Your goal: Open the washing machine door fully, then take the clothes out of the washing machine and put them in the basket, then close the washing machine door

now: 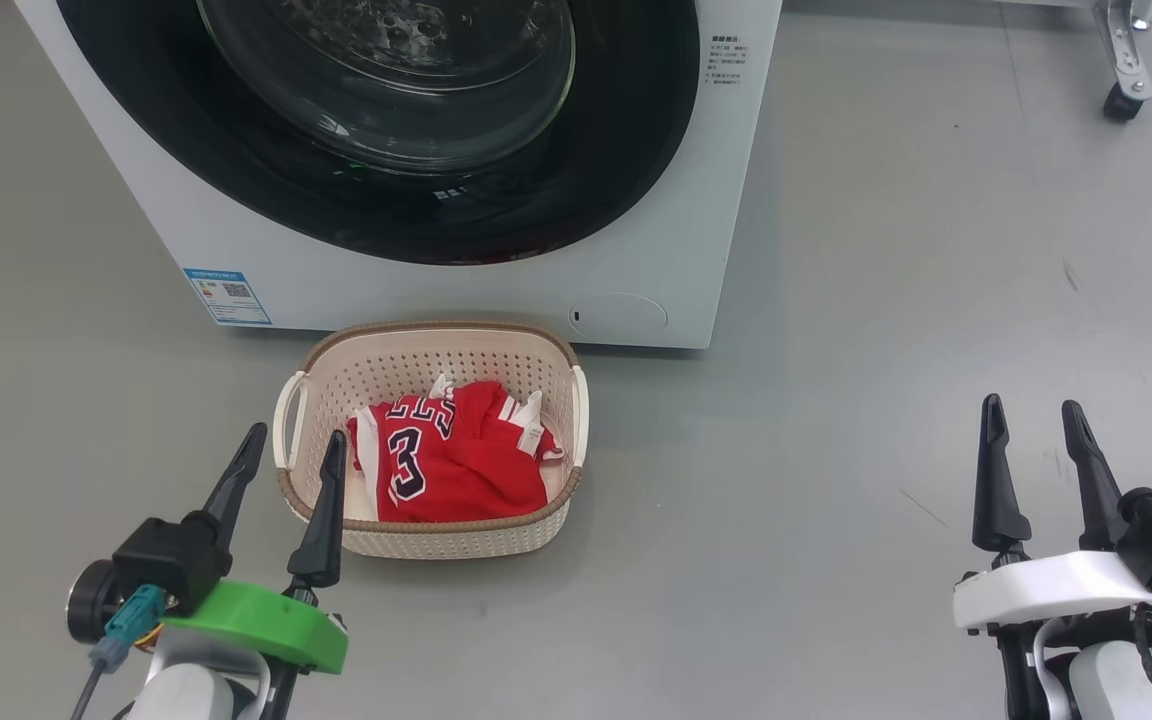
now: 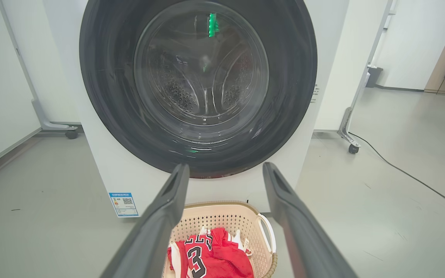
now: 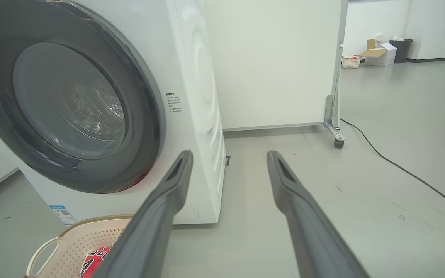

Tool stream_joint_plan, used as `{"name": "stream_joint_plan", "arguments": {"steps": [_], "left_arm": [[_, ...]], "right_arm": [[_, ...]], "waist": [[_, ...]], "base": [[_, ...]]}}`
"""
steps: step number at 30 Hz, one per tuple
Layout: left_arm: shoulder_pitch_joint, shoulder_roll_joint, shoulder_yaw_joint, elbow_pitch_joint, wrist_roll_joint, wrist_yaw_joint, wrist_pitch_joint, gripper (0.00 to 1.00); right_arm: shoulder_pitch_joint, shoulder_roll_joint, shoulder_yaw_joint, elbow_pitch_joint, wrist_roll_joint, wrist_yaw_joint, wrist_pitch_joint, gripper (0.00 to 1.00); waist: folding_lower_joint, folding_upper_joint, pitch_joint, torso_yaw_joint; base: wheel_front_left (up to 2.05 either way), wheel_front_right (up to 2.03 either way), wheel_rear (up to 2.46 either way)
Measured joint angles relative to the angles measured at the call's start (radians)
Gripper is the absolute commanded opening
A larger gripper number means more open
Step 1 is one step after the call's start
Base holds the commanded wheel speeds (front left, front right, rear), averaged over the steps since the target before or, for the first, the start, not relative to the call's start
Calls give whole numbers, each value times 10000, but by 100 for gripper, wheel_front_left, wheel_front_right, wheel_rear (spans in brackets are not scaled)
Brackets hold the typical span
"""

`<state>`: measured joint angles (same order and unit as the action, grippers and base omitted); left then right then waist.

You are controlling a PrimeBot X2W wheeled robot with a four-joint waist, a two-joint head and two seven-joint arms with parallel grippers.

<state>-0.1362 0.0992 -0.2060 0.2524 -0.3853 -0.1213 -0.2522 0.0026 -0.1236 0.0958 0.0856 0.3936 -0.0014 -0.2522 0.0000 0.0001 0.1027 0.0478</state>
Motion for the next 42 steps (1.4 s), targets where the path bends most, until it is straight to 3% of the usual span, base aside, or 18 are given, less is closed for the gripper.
{"name": "stream_joint_plan", "arguments": {"steps": [23,24,34,42], "left_arm": [[151,-73,-431,291,-993,0,50,100],[156,-88,-437,349,-1058,8,48,0],[477,-224,-525,717,-1373,13,59,0],[500,-245,-339,619,-2360,13,286,0]], "right_arm": [[226,92,-36,17,-88,125,0,100],[256,105,-31,67,-86,119,0,0],[531,322,38,552,196,105,17,0],[526,347,-86,568,1269,207,274,0]], "waist": [[0,0,-220,8],[0,0,-230,9],[0,0,-249,-7],[0,0,-325,-54]], "base": [[0,0,0],[0,0,0],[0,0,0],[0,0,0]]}}
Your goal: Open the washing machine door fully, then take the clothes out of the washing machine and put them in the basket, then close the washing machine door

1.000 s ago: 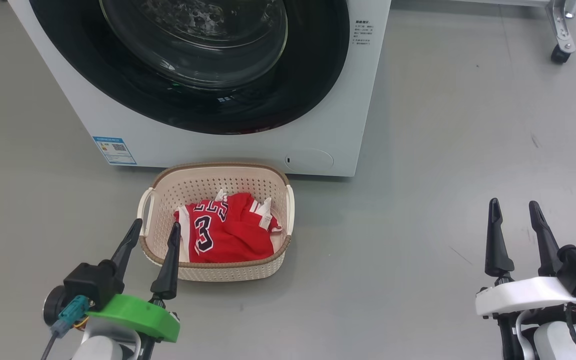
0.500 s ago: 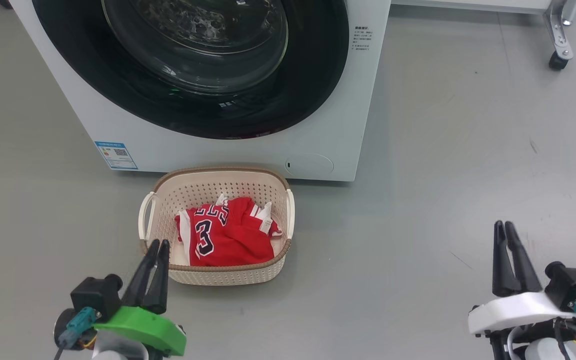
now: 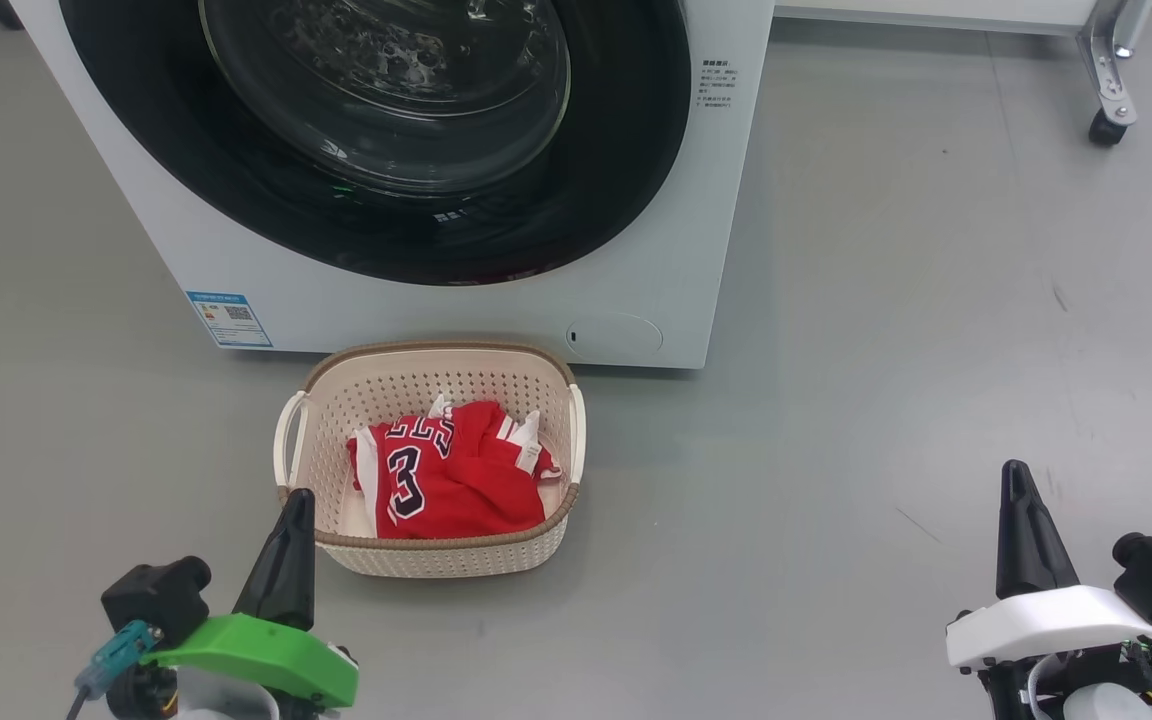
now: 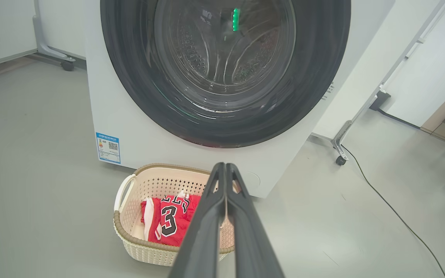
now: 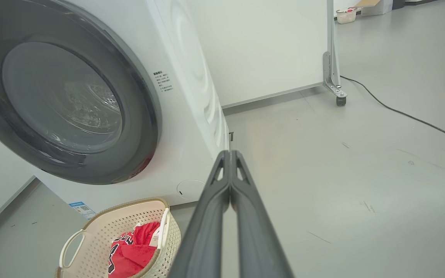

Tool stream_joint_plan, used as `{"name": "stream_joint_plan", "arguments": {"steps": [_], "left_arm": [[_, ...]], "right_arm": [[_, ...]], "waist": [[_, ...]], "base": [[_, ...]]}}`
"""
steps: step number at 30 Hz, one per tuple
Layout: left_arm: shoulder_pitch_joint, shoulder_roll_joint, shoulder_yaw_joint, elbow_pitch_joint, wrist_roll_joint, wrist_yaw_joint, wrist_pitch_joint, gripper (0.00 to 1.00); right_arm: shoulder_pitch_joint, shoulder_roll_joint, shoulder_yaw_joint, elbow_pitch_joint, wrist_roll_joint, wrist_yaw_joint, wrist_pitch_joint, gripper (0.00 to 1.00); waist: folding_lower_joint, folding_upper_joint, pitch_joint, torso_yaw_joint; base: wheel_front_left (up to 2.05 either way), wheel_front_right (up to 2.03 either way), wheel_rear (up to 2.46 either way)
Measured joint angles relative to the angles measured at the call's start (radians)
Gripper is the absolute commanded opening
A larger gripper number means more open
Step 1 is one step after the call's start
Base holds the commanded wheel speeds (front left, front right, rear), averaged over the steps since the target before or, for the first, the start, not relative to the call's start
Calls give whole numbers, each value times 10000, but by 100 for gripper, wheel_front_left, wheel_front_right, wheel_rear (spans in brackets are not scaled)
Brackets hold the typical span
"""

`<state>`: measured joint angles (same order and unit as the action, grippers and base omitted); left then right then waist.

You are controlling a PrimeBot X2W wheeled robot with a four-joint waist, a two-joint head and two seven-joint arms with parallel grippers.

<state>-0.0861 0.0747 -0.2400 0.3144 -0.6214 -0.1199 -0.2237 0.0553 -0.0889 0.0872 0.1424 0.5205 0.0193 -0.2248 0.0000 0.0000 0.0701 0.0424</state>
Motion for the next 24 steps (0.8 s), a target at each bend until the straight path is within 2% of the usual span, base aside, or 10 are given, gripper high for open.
{"name": "stream_joint_plan", "arguments": {"steps": [24], "left_arm": [[23,-35,736,-155,-2740,0,821,0]], "right_arm": [[-131,111,-504,286,2999,238,853,0]], "waist": [[0,0,-176,-112]], "base": [[0,0,0]]}}
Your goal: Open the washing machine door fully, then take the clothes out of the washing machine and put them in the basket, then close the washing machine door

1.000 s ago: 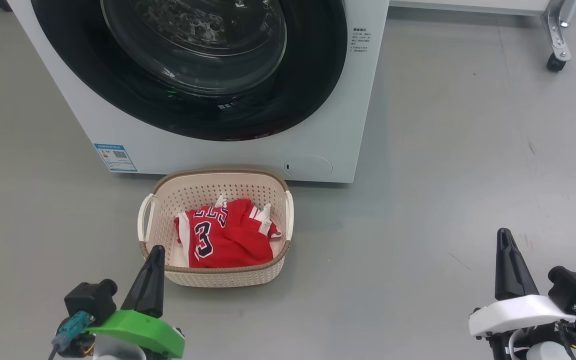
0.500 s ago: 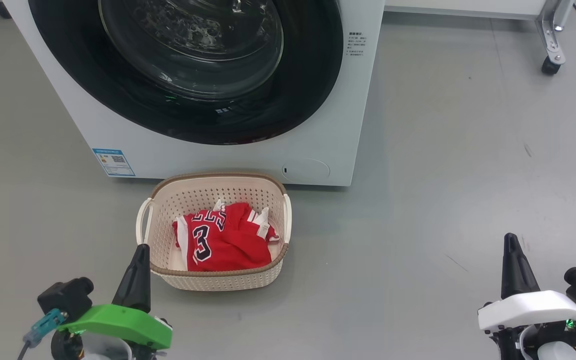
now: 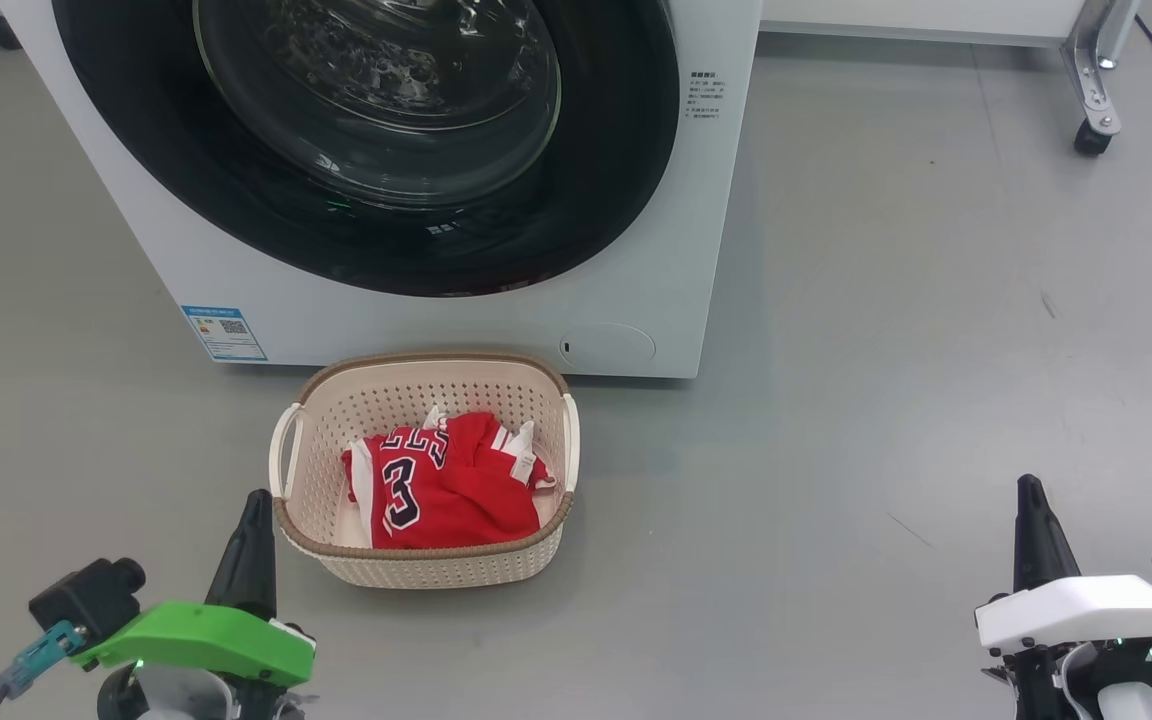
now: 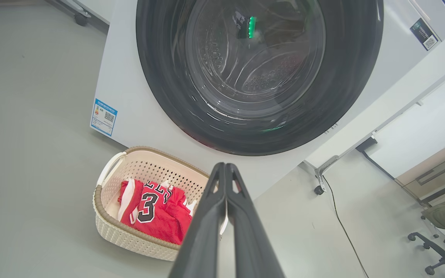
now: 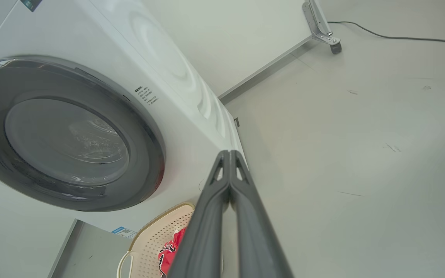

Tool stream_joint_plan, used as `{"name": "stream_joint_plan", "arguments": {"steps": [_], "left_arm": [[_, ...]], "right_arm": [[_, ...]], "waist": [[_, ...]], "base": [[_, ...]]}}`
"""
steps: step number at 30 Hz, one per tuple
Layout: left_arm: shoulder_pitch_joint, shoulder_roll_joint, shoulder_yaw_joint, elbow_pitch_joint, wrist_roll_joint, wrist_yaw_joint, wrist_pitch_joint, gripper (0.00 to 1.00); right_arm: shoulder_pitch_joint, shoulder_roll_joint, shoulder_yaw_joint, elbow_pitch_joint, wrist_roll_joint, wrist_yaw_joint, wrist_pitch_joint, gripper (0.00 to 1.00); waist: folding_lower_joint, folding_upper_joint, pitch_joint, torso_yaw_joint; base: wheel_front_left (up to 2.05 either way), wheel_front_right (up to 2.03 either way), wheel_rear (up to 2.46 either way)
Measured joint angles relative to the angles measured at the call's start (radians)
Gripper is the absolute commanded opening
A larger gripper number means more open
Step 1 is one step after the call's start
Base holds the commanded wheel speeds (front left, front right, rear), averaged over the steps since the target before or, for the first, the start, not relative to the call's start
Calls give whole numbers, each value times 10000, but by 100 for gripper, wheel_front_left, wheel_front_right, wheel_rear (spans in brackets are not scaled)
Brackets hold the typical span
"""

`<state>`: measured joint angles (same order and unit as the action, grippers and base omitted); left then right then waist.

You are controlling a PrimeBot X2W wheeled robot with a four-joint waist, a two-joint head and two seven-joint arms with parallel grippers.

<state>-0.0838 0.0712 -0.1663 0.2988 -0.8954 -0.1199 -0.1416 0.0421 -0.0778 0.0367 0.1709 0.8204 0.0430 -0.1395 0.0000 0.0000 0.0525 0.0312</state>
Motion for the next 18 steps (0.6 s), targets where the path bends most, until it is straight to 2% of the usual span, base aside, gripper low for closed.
{"name": "stream_joint_plan", "arguments": {"steps": [18], "left_arm": [[12,0,485,-61,-2025,0,583,0]], "right_arm": [[-250,27,-366,295,2161,176,598,0]], "waist": [[0,0,-134,-85]], "base": [[0,0,0]]}}
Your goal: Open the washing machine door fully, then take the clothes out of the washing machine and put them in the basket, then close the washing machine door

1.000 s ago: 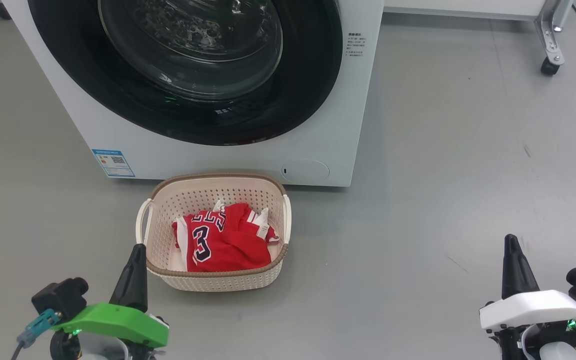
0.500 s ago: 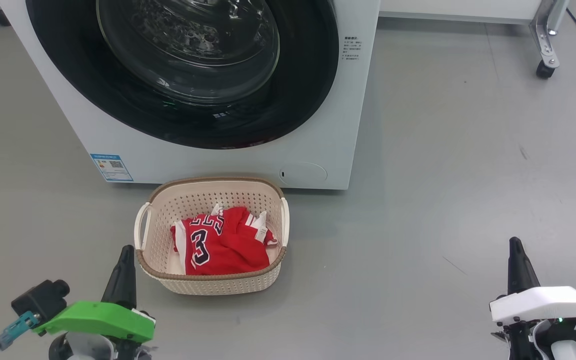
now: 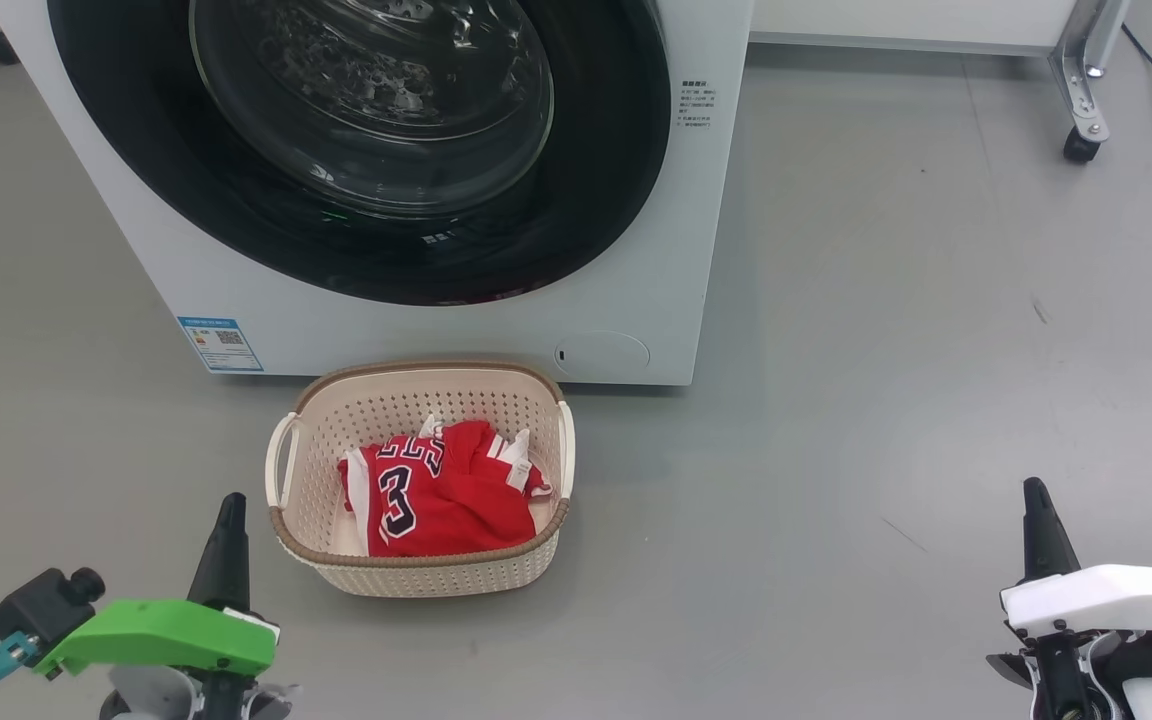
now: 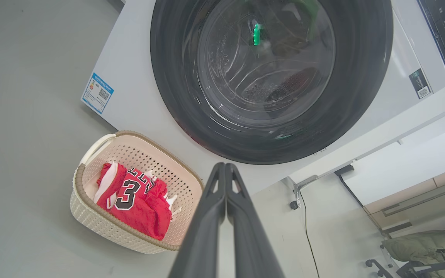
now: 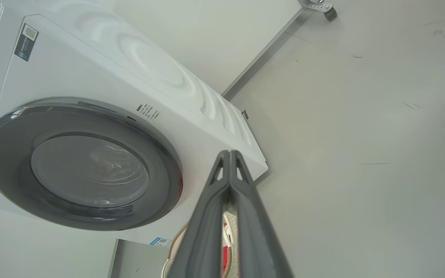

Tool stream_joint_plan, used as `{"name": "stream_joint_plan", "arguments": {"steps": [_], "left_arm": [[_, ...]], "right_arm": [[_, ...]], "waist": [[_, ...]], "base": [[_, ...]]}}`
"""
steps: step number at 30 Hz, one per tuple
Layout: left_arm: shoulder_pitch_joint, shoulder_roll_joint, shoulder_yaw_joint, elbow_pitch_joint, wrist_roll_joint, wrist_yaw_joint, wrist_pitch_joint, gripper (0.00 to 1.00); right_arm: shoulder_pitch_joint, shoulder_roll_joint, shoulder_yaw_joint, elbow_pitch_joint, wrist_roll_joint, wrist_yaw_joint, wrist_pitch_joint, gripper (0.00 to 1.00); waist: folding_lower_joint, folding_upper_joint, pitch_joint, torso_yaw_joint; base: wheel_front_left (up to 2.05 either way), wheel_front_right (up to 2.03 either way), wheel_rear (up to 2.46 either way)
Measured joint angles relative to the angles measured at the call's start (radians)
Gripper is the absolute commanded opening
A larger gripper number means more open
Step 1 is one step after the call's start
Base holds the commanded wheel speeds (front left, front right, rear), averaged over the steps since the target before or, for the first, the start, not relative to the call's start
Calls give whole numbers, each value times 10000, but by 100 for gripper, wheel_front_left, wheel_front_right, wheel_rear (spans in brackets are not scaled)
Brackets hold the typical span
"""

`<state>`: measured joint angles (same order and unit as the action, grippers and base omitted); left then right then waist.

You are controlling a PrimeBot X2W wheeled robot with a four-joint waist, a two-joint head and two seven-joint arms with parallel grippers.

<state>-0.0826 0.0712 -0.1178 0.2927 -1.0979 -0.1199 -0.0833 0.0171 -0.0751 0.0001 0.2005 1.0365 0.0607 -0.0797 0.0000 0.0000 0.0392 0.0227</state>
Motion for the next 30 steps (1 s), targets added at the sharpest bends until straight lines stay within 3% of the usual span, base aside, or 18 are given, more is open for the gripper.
{"name": "stream_joint_plan", "arguments": {"steps": [30], "left_arm": [[0,0,884,-86,-3373,0,924,0]], "right_arm": [[-466,94,-627,502,3730,355,1024,0]], "waist": [[0,0,-233,-145]], "base": [[0,0,0]]}}
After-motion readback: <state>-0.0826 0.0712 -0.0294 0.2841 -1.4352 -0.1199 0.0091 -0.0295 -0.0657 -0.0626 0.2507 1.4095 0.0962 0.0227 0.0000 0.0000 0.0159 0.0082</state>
